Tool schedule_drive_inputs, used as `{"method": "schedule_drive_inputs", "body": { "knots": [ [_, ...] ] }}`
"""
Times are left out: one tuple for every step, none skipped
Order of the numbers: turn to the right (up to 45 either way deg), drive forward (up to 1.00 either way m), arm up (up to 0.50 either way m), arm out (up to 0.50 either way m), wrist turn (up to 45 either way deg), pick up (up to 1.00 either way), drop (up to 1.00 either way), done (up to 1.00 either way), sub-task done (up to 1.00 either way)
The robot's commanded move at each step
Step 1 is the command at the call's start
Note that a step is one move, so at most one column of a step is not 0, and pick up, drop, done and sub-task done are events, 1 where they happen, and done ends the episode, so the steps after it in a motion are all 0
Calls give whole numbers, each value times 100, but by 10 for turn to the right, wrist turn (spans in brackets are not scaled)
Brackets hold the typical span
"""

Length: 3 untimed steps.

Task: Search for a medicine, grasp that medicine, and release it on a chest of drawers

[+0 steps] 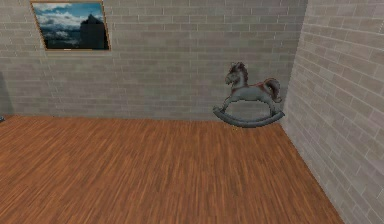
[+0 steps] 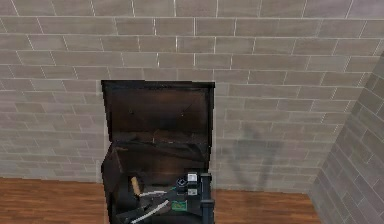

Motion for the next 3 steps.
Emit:
{"method": "schedule_drive_inputs", "body": {
  "knots": [
    [0,0,0,0,450,0,0,0,0],
    [0,0,0,0,420,0,0,0,0],
    [0,0,-30,0,0,0,0,0,0]
  ]
}}
